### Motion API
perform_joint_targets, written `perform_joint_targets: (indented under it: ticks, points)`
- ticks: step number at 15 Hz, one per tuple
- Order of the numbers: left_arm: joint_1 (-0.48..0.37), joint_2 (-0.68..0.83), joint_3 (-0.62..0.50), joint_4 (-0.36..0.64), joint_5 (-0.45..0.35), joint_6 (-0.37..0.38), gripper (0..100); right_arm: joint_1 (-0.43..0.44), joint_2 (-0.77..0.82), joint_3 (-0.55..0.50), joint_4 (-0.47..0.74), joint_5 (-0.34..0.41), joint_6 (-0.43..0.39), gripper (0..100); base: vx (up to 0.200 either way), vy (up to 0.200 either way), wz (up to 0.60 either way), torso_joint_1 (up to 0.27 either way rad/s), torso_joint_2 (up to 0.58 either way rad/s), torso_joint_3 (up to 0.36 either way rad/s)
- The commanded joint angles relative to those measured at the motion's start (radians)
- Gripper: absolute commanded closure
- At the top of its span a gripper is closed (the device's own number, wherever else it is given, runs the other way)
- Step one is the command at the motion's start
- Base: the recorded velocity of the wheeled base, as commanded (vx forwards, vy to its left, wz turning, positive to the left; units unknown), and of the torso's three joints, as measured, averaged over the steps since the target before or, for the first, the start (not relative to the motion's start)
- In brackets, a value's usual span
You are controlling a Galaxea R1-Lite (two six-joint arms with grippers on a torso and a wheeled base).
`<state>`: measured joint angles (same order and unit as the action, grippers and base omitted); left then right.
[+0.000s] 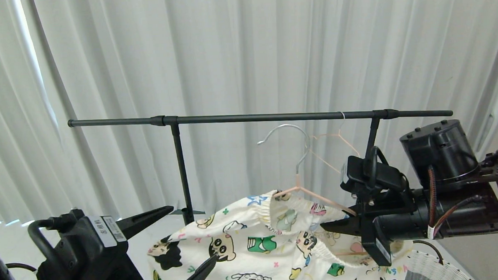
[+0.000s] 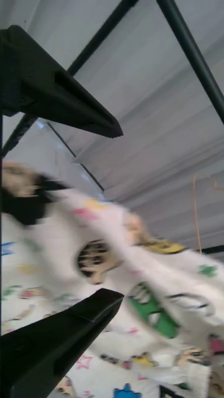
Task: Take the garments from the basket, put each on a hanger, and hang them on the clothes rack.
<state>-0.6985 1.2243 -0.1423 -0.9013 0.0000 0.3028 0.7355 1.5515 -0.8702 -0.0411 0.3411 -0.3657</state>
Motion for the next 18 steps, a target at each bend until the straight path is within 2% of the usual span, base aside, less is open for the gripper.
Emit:
perform_joint_targets:
  ticks: [1,3,5,8,9,11,12,15,16,18]
  points:
    - [0.031,-0.049,0.084,0.001,0.002,-0.004,0,-0.045,-0.039,0.016,0.001,0.003,-0.001,100,0.000,0.000,0.00,0.000,0.00,0.000]
    - [0.105,-0.038,0.125,0.001,-0.006,-0.004,0,-0.070,-0.065,0.027,0.003,0.007,-0.002,100,0.000,0.000,0.00,0.000,0.00,0.000]
    - [0.126,-0.008,0.142,0.008,-0.008,-0.010,0,-0.071,-0.094,0.042,0.006,0.009,-0.002,100,0.000,0.000,0.00,0.000,0.00,0.000]
    - [0.214,0.115,0.133,0.015,-0.021,-0.050,0,-0.068,-0.128,0.050,0.003,0.019,-0.004,100,0.000,0.000,0.00,0.000,0.00,0.000]
    - [0.215,0.161,0.106,0.013,-0.031,-0.079,0,-0.067,-0.148,0.050,0.003,0.029,-0.004,100,0.000,0.000,0.00,0.000,0.00,0.000]
    - [0.217,0.196,0.093,0.013,-0.043,-0.085,0,-0.062,-0.168,0.054,0.007,0.027,-0.004,100,0.000,0.000,0.00,0.000,0.00,0.000]
    - [0.220,0.205,0.096,0.013,-0.041,-0.086,100,-0.062,-0.174,0.062,0.007,0.026,-0.004,100,0.000,0.000,0.00,0.000,0.00,0.000]
    - [0.310,0.224,0.090,0.013,-0.040,-0.085,100,-0.065,-0.186,0.077,0.006,0.024,-0.004,100,0.000,0.000,0.00,0.000,0.00,0.000]
    - [0.410,0.230,0.099,0.013,-0.040,-0.085,100,-0.068,-0.186,0.080,0.004,0.021,-0.002,100,0.000,0.000,0.00,0.000,0.00,0.000]
    - [0.488,0.231,0.107,0.013,-0.041,-0.085,100,-0.071,-0.186,0.080,0.001,0.021,-0.001,100,0.000,0.000,0.00,0.000,0.00,0.000]
